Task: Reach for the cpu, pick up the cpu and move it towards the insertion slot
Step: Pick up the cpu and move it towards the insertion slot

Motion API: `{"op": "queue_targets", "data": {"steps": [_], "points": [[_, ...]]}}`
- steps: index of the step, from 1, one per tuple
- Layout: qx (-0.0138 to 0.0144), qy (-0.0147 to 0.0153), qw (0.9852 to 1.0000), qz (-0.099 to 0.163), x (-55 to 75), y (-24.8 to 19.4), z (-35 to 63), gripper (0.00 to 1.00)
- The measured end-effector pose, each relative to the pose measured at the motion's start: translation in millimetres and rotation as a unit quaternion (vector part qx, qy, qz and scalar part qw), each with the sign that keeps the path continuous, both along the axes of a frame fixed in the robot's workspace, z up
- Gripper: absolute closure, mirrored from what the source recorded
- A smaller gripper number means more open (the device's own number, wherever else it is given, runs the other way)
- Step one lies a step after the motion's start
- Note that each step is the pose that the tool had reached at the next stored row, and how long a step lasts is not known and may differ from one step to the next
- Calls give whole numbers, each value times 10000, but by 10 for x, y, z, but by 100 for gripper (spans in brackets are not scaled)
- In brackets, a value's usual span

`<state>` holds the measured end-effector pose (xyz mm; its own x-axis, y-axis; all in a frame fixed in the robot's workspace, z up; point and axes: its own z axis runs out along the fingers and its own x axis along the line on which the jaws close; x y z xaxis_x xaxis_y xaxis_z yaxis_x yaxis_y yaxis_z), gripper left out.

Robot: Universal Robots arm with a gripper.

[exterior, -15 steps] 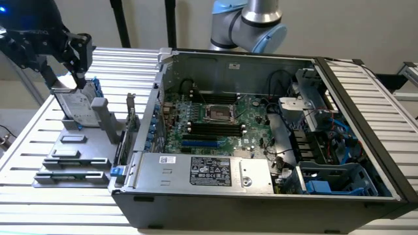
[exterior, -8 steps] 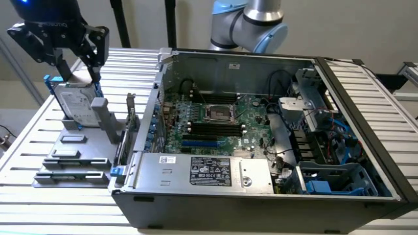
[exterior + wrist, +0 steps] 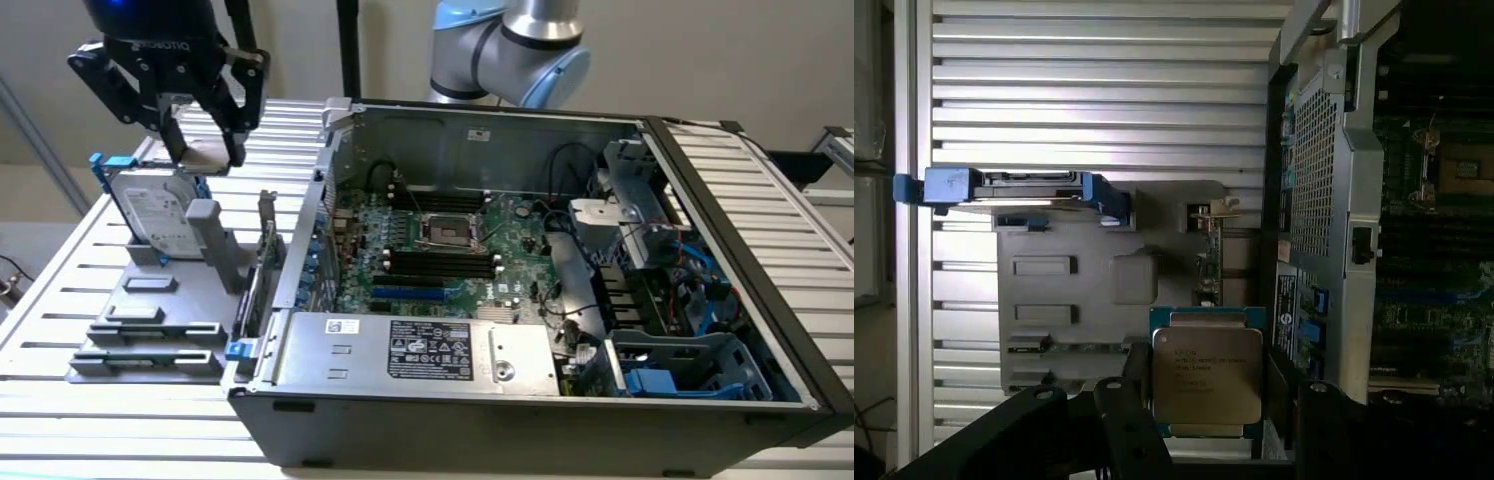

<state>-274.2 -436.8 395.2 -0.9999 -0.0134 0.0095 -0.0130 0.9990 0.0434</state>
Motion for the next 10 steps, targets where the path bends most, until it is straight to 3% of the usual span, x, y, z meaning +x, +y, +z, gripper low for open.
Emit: {"op": "queue_targets", "data": {"steps": [10], "points": [[0,0,10000,0,456,35,22,45]]}}
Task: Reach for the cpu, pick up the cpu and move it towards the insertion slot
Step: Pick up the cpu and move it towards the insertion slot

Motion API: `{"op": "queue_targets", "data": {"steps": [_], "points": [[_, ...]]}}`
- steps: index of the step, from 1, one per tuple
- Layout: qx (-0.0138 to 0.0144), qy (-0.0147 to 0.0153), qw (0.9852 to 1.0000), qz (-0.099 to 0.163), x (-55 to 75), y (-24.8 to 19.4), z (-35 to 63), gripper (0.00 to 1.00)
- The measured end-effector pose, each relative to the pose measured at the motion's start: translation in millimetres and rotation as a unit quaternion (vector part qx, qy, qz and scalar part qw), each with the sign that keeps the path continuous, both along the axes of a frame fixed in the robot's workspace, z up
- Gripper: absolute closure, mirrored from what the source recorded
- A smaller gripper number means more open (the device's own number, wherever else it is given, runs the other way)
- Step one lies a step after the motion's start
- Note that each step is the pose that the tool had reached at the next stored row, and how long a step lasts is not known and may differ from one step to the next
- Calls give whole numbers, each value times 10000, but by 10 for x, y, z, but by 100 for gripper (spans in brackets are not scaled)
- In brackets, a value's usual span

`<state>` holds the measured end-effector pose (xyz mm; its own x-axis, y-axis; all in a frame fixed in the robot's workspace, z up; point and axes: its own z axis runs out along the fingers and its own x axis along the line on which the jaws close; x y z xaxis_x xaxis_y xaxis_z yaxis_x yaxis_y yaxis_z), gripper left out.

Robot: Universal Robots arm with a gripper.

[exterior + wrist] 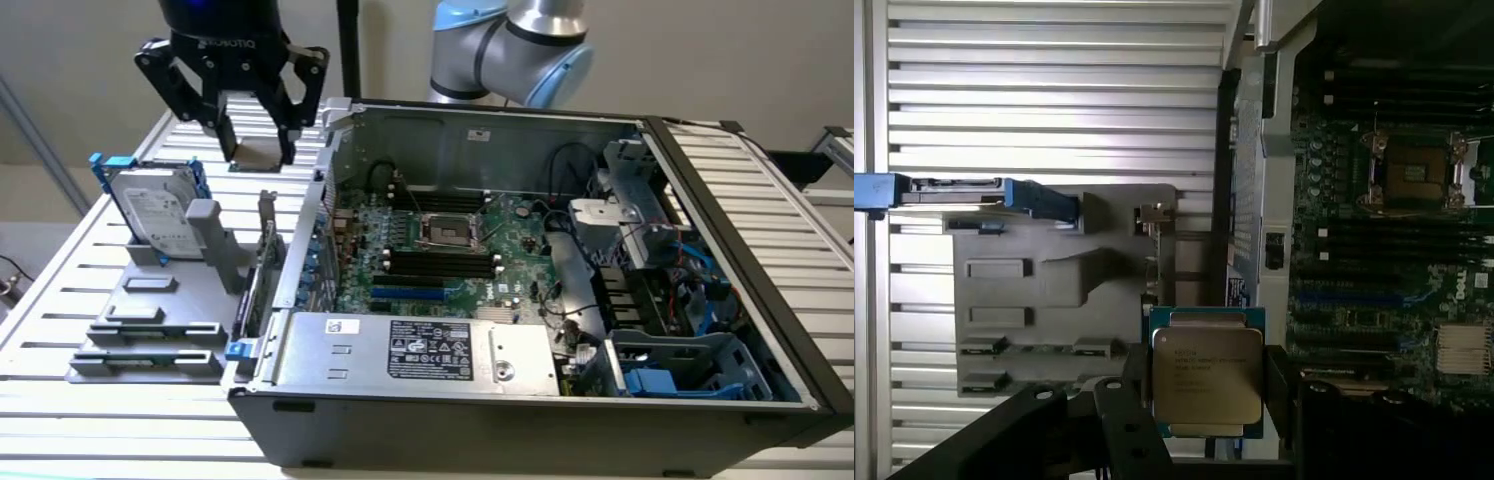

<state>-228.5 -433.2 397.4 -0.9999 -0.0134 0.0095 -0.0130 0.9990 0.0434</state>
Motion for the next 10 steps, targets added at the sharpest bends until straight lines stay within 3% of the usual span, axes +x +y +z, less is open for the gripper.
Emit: {"op": "queue_targets", "data": {"steps": [10], "points": [[0,0,10000,0,453,62,2,45]]}}
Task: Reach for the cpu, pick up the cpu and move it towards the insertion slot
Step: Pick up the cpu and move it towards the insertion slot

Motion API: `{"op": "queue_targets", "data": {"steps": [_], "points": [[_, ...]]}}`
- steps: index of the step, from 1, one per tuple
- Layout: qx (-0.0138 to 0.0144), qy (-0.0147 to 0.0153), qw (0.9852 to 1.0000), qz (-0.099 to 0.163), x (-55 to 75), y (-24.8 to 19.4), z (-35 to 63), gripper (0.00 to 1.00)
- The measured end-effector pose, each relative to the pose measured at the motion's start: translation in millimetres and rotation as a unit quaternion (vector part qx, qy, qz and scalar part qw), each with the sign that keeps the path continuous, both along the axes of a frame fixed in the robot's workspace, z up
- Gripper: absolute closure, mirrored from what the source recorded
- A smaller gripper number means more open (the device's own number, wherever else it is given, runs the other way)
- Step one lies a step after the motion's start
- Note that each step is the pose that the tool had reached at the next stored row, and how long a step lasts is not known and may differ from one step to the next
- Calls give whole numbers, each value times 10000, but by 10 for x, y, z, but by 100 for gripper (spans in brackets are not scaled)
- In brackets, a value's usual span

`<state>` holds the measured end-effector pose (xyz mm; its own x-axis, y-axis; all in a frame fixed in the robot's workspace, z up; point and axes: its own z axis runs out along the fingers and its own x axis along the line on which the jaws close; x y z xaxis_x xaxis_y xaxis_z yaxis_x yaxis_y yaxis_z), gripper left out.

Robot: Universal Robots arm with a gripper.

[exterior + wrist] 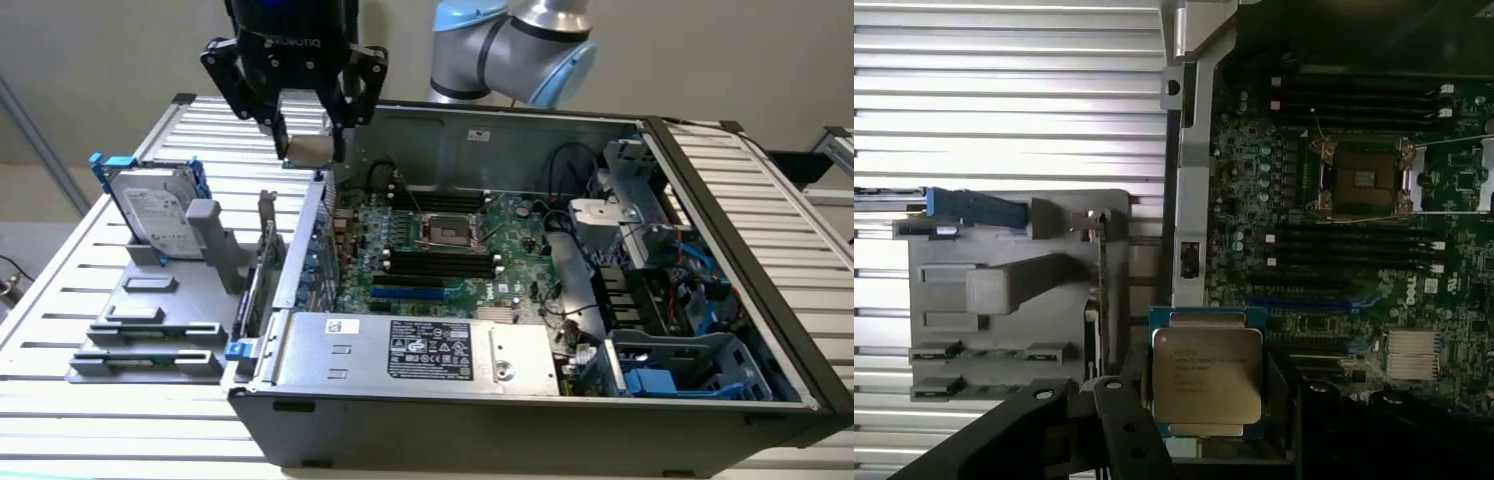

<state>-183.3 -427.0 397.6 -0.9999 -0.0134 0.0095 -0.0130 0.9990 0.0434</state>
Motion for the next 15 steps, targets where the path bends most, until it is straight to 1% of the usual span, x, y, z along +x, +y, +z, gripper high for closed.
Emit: {"op": "queue_targets", "data": {"steps": [3,5,15], "points": [[0,0,10000,0,129,41,0,45],[0,0,10000,0,199,88,-5,45],[-1,0,10000,0,518,379,-55,45]]}}
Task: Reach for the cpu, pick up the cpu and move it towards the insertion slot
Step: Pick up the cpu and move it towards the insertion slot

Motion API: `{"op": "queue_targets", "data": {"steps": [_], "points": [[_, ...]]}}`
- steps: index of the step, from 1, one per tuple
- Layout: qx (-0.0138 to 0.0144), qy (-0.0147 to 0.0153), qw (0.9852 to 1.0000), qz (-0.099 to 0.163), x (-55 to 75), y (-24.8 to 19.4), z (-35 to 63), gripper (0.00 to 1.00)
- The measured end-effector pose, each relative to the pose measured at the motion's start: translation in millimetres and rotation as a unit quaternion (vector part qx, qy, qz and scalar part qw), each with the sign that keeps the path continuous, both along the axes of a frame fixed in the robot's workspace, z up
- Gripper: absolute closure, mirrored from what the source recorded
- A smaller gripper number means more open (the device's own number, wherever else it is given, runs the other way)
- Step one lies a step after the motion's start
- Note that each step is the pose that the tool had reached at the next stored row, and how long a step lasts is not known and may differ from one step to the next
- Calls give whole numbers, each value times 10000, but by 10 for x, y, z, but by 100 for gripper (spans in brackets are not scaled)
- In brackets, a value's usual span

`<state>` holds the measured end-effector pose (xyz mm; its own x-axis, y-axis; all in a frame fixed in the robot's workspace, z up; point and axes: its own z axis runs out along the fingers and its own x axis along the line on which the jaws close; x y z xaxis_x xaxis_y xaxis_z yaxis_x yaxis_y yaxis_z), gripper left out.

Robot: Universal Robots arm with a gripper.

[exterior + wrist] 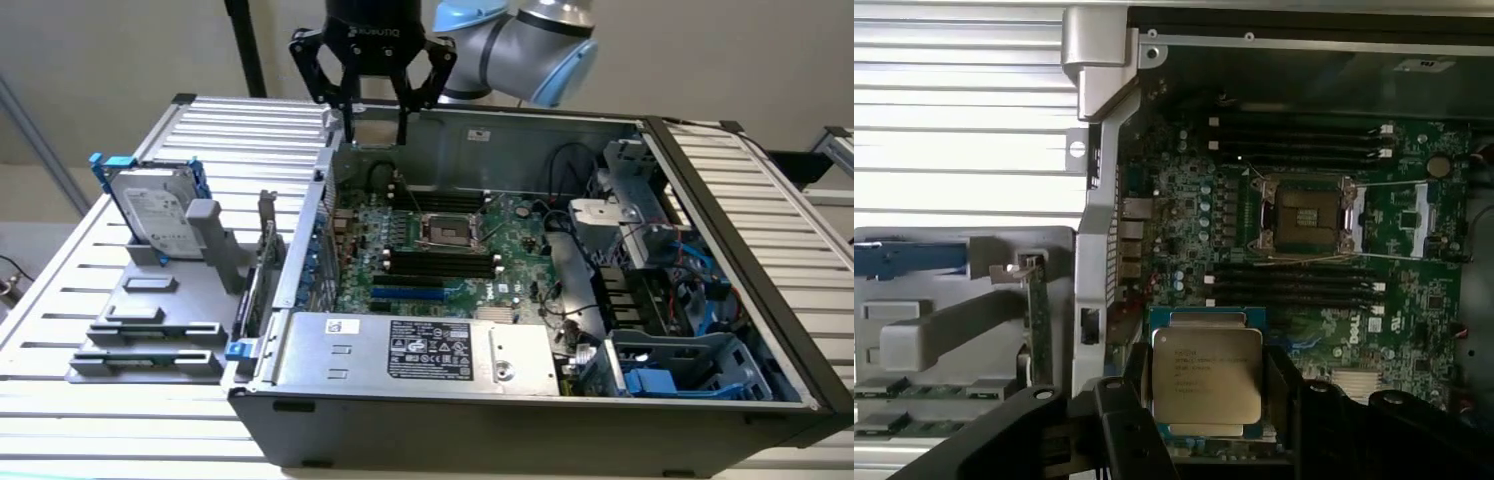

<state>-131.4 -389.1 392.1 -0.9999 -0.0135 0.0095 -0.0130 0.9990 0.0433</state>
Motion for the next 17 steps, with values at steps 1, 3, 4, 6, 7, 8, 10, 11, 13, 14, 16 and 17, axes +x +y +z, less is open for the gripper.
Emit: {"op": "queue_targets", "data": {"steps": [1,3,4,6,7,8,10,11,13,14,16,17], "points": [[0,0,10000,0,32,29,-6,45],[0,-1,10000,0,98,89,-17,45],[0,0,10000,0,131,117,-23,45],[-1,0,10000,0,201,174,-36,45],[-2,0,10000,0,237,201,-44,45],[-2,0,10000,0,275,226,-52,45],[-3,0,10000,0,356,275,-69,45],[-4,0,10000,0,399,299,-80,45],[-6,0,10000,0,486,344,-101,45],[-7,0,10000,0,531,366,-113,45],[-10,0,10000,0,625,408,-141,45],[-11,0,10000,0,670,427,-155,45]]}}
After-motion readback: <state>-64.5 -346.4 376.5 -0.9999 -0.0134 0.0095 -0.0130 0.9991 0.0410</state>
